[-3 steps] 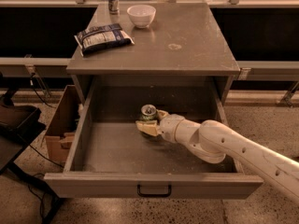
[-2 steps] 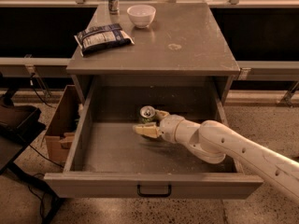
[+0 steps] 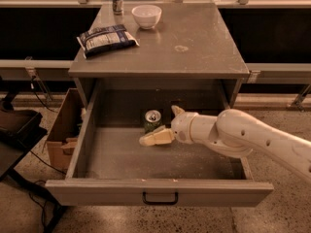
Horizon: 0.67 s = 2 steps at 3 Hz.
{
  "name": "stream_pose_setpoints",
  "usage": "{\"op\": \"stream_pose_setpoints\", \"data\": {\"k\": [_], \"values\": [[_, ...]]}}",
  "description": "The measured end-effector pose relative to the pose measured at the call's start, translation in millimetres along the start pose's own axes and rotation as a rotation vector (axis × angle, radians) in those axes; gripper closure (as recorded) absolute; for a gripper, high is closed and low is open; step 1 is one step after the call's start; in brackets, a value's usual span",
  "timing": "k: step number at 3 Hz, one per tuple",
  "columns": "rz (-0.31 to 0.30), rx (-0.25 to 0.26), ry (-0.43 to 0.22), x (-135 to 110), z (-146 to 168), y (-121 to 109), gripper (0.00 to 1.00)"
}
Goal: Place green can into top drawer
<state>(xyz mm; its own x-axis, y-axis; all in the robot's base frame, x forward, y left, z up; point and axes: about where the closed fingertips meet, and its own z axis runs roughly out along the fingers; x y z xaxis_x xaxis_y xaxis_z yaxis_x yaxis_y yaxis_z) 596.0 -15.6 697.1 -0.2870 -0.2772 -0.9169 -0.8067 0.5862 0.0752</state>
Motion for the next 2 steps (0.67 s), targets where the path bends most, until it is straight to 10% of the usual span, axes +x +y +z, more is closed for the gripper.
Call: {"op": "stream_pose_setpoints", "data": {"k": [2], "values": [[-0.171, 0.064, 0.279, -96.1, -152.1, 1.4, 0.00]]}}
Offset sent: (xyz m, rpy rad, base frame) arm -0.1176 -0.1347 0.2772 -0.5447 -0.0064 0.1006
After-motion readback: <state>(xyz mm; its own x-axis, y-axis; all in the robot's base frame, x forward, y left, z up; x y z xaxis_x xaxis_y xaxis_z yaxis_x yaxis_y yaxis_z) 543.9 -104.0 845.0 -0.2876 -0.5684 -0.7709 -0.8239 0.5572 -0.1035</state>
